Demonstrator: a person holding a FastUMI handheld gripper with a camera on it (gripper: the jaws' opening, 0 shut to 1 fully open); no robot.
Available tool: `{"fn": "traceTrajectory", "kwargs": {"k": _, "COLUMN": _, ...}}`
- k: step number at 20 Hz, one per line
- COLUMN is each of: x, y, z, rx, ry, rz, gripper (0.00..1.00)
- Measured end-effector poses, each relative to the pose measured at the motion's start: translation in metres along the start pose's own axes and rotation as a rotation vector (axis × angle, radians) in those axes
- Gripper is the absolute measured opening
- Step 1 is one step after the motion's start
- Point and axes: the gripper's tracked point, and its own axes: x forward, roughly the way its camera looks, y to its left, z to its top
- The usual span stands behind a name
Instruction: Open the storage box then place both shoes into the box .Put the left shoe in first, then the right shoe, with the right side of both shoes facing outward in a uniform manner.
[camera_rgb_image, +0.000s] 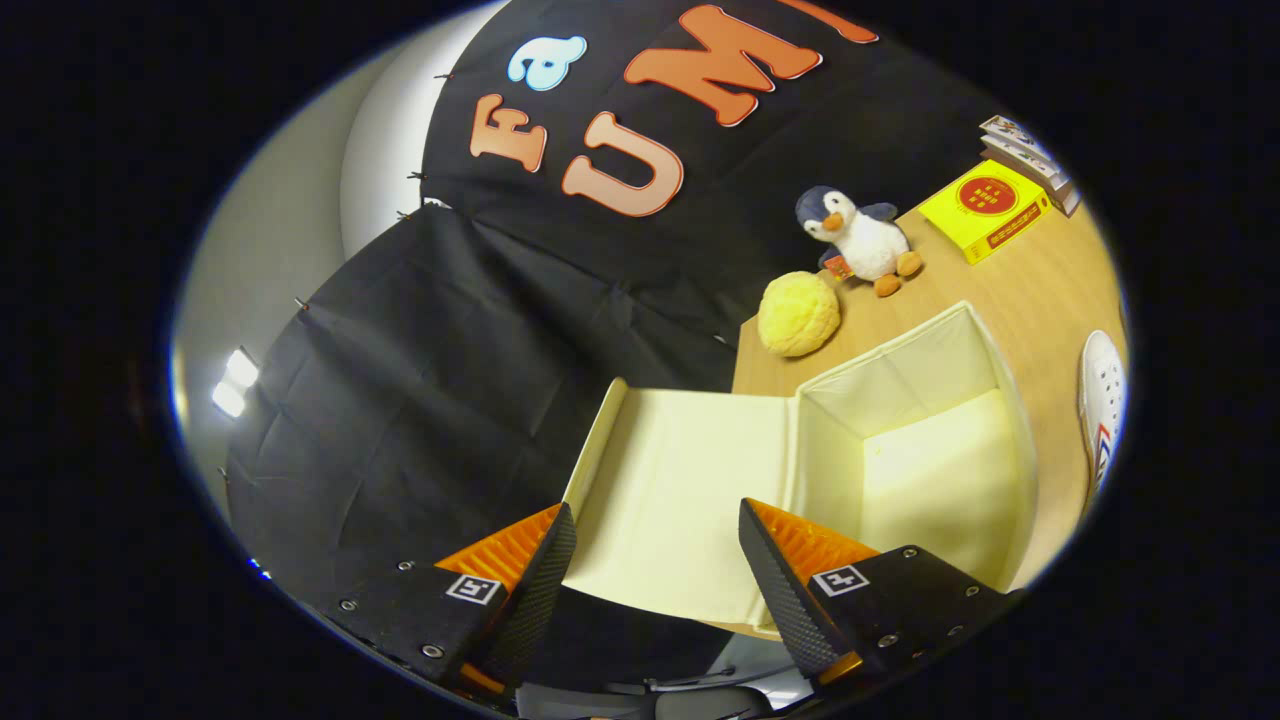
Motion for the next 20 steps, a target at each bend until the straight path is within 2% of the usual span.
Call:
{"fn": "traceTrajectory", "kwargs": {"k": 10, "x": -0.083, "y": -0.156, "z": 0.047, "rx": -0.085, "ry": -0.144, "rz": -0.417, "gripper": 0.98}}
{"fn": "traceTrajectory", "kwargs": {"k": 14, "x": -0.118, "y": -0.225, "z": 0.051, "rx": -0.099, "ry": -0.119, "rz": -0.597, "gripper": 0.98}}
{"fn": "traceTrajectory", "kwargs": {"k": 18, "x": -0.147, "y": -0.281, "z": 0.035, "rx": -0.110, "ry": -0.044, "rz": -0.726, "gripper": 0.96}}
{"fn": "traceTrajectory", "kwargs": {"k": 20, "x": -0.155, "y": -0.299, "z": 0.029, "rx": -0.122, "ry": -0.009, "rz": -0.771, "gripper": 0.93}}
